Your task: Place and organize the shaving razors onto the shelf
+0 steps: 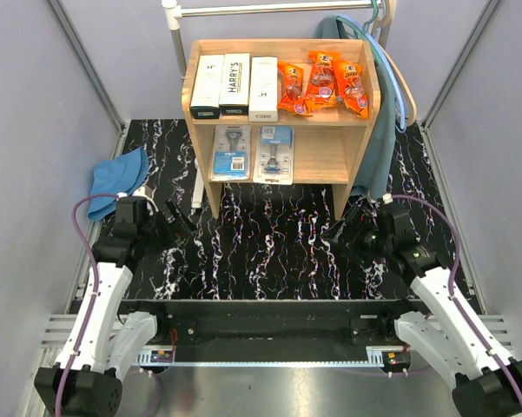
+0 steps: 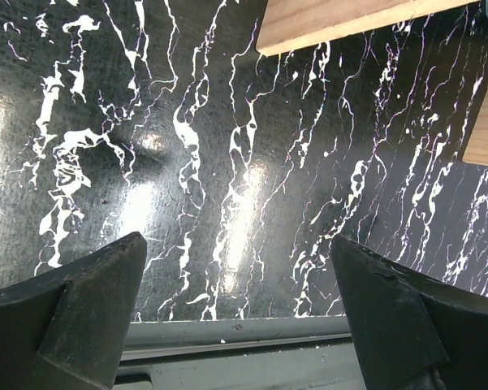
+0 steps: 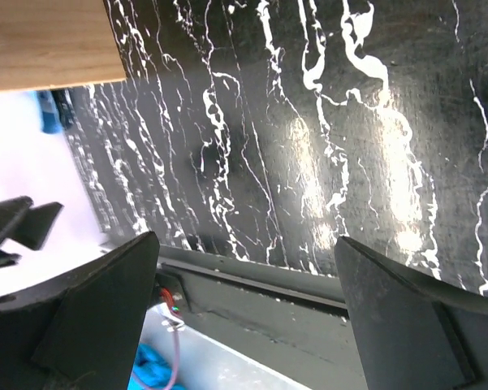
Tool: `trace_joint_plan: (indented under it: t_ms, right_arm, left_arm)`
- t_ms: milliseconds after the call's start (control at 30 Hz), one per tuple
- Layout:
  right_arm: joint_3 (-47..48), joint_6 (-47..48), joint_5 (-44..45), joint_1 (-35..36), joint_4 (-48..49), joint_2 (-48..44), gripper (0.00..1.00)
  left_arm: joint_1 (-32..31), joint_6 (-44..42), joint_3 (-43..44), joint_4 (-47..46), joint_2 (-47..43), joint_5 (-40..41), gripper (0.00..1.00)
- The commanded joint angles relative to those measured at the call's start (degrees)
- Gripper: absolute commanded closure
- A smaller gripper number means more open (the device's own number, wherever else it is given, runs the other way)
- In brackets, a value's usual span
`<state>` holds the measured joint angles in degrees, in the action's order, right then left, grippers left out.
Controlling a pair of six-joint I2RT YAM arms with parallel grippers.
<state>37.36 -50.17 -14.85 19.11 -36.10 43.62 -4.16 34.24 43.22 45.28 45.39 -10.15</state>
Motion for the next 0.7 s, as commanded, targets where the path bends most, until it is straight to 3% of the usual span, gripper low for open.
trace_joint_plan:
  t_ms: [0,667]
  right_arm:
    - [-3.0,-0.4,-10.8,-6.1,7.2,0.6,0.00]
    - [0.7,3.3,-10.9,-9.4,6.6,2.3,0.00]
  left_arm:
    - [2.3,-3.1,1.4,-0.6,-0.8,-4.3,0.01]
    - [4.2,-6.9,4.1,-1.7,1.2,-5.4,0.01]
